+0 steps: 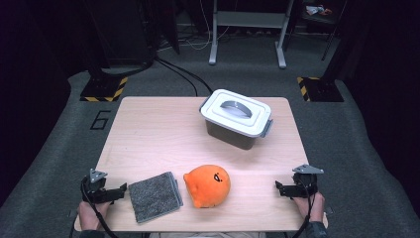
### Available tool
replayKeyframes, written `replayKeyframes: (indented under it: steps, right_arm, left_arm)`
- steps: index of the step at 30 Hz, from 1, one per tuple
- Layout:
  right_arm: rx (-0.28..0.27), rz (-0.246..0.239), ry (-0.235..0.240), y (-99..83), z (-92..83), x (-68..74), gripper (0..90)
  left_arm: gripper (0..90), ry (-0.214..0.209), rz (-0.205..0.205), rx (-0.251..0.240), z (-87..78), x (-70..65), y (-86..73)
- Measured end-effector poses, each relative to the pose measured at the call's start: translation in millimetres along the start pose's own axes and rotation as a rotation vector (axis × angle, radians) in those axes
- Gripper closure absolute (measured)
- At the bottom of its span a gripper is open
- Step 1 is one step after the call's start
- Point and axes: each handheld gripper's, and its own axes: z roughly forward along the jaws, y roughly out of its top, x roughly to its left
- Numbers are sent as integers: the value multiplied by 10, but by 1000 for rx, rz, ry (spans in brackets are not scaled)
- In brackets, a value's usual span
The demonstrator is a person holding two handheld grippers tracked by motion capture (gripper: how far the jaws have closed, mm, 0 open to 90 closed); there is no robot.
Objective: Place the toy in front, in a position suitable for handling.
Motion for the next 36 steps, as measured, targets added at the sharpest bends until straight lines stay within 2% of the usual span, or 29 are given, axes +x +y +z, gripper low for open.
replayKeyframes:
  steps: [13,16,17,19,21,22,23,26,32,36]
  right_arm:
    - [2,9,-6,11,2,4,8]
    - [0,9,3,16,-5,-2,8]
    - [-18,35,30,29,-32,-1,9]
    - [-25,36,24,51,-51,1,10]
    - [-44,37,30,120,-97,-6,14]
    - [-61,48,44,209,-133,-11,15]
    - [-61,48,44,209,-133,-11,15]
    - [-75,33,49,382,-169,-9,18]
    - [-107,28,69,756,-175,8,21]
    - [-113,25,74,891,-151,17,24]
  left_arm:
    - [0,1,0,-3,2,0,1]
    - [0,0,7,2,-1,4,2]
    - [0,0,7,2,-1,3,2]
    - [0,0,4,1,0,2,2]
    - [0,0,7,3,-2,4,2]
    - [0,0,7,2,-1,3,2]
    - [0,0,7,2,-1,3,2]
    - [0,0,6,4,-2,3,2]
    - [0,0,4,0,0,2,2]
    - [0,0,7,2,-1,3,2]
